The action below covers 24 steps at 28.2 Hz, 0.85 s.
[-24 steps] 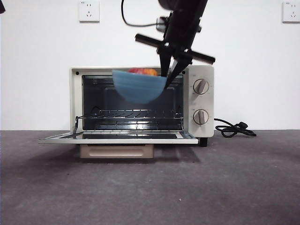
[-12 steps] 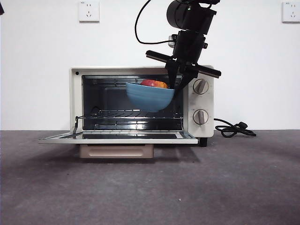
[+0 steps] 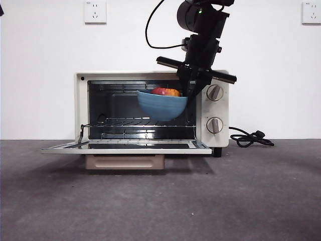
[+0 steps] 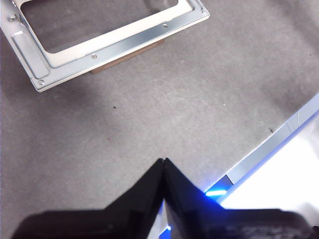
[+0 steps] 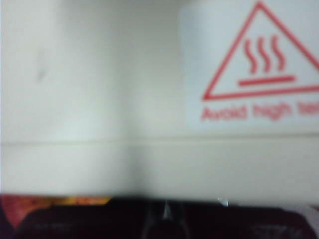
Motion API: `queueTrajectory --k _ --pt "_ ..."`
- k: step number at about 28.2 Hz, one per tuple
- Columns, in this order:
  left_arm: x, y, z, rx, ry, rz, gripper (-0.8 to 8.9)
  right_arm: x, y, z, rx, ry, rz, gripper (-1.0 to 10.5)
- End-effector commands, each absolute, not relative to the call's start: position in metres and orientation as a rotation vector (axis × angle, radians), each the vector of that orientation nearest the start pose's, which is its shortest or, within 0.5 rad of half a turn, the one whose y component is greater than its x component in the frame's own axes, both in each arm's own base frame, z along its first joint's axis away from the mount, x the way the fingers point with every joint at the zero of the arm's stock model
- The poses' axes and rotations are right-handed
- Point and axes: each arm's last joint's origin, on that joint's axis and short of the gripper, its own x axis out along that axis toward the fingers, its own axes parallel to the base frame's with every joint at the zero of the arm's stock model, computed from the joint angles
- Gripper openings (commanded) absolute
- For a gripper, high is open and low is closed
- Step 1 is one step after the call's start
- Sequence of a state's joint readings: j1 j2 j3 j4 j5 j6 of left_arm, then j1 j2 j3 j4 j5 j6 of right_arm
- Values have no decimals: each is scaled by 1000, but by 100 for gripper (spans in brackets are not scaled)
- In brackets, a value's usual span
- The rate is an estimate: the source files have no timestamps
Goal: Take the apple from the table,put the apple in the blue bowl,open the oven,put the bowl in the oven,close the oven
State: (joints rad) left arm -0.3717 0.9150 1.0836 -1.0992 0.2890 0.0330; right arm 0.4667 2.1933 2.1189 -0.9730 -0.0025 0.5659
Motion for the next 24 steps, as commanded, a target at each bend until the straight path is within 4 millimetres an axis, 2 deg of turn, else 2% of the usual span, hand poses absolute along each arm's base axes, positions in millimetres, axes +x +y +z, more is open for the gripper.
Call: queueTrajectory --k 1,4,8,9,24 --pt "134 -62 334 66 949 -628 -5 424 216 268 274 1114 112 -9" --pt "134 -62 334 66 949 -628 -5 424 217 268 272 1110 110 33" --pt "134 -62 334 66 949 -628 -5 425 217 268 272 1106 111 236" --pt "134 -62 334 66 949 -628 -5 424 217 268 271 1106 112 258" --pt "134 -62 334 66 949 -628 -5 417 224 272 181 1078 85 257"
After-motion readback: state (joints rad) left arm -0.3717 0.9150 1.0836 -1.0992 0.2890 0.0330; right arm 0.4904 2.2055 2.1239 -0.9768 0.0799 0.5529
